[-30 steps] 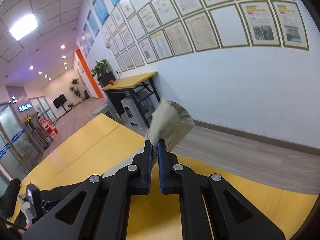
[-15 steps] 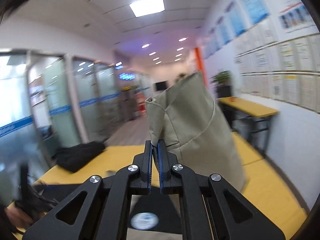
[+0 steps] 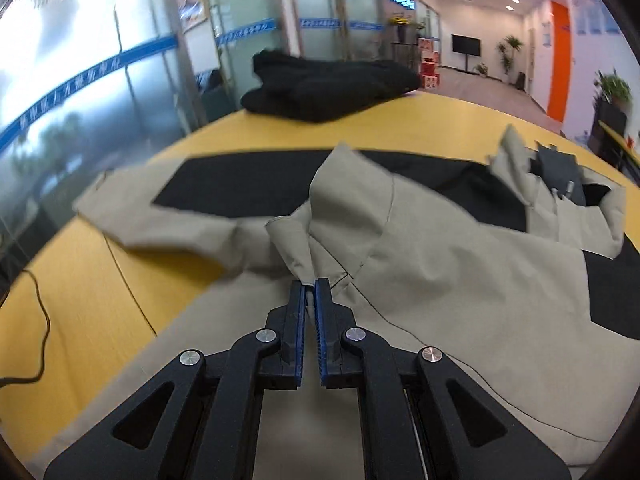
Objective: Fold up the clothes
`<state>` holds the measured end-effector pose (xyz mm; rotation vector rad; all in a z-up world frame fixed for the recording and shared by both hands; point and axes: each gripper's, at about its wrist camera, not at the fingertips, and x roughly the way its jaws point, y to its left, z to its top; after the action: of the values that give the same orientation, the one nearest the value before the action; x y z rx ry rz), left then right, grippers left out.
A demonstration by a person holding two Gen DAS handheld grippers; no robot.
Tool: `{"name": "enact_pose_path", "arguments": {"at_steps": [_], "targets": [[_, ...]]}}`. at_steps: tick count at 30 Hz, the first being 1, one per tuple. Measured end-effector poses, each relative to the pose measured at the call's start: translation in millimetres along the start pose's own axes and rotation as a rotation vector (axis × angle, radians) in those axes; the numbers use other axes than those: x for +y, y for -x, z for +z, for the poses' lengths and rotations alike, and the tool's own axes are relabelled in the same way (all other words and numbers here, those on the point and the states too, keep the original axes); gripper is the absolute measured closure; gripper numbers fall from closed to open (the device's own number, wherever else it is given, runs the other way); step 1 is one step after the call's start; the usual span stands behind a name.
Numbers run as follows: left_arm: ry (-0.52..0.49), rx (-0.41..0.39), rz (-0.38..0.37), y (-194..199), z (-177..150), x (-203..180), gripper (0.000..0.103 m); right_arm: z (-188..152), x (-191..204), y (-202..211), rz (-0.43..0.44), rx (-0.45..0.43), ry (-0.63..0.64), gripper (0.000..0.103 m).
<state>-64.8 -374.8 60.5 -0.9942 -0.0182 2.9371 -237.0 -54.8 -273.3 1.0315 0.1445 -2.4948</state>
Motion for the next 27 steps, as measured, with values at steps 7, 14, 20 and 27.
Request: {"name": "enact_pose_path", "arguments": {"at_steps": [7,14,20,27], "targets": [[-0.067,0.044,-0.298,-78,-14,-79,0.000,10,-31,24,0.062,-0.006,-0.073,0.061],[-0.259,0.114,-0.525,-218,-18,-211,0.000,-40,-172,170,-0.117,-0.047,-0.390,0.013],[-0.326,0.356,-0.432,-309,-99,-254,0.000,-114,-297,183,-0.330,0.239,-0.470,0.020],[-0.316,0.343,-0.313,-308,-145,-253,0.000,-135,-320,164,-0.339,0.237,-0.392,0.023]]}}
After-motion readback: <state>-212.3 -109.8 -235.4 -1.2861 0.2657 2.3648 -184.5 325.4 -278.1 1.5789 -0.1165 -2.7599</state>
